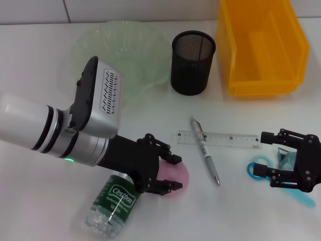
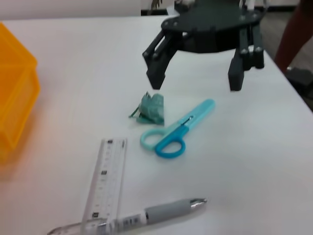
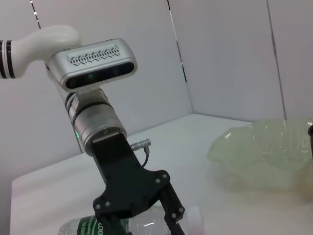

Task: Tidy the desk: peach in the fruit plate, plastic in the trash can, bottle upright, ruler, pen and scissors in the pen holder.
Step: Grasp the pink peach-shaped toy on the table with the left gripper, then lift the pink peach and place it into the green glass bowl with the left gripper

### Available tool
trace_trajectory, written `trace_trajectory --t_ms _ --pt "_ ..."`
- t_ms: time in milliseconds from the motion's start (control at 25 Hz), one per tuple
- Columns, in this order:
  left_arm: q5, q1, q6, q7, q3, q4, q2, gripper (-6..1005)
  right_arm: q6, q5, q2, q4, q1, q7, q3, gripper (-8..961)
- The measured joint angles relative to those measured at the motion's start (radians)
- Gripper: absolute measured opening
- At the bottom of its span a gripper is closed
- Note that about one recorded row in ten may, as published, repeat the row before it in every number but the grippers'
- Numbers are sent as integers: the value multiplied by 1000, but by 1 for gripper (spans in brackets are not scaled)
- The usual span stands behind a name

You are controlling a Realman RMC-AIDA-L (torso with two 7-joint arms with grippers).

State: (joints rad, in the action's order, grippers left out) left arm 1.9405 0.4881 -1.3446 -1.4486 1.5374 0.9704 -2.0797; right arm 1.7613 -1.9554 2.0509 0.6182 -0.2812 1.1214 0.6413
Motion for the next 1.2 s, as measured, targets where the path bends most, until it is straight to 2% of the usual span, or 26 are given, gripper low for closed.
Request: trace_trajectory --t_ms 400,640,760,840,880,960,1000,1080,1160,1200 --pt "32 -5 62 -12 61 40 -1 384 -1 -2 2 0 -2 0 0 775" --pt "0 -17 31 -10 45 88 4 178 -3 -2 3 0 1 0 0 768" --pt "-79 -36 -63 33 -55 145 10 75 -5 -1 3 0 2 0 0 764" --pt "-79 -36 -63 33 -55 145 10 62 -7 -1 3 0 1 0 0 762" --pt "-143 -39 -114 73 -166 148 10 56 -8 -1 4 0 1 0 0 760" --pt "-215 -39 -72 95 -291 108 7 43 -9 -1 4 0 -1 0 0 758" --pt "-215 -39 -72 95 -291 108 7 45 -10 -1 5 -1 -3 0 0 757" --pt "-291 -25 53 97 -369 25 7 50 -10 -2 6 -3 -6 0 0 754" --pt "-309 -19 89 98 -381 1 7 54 -11 -2 7 -4 -6 0 0 752" --pt "-340 -10 147 99 -399 -40 8 56 -11 -2 8 -4 -7 0 0 750"
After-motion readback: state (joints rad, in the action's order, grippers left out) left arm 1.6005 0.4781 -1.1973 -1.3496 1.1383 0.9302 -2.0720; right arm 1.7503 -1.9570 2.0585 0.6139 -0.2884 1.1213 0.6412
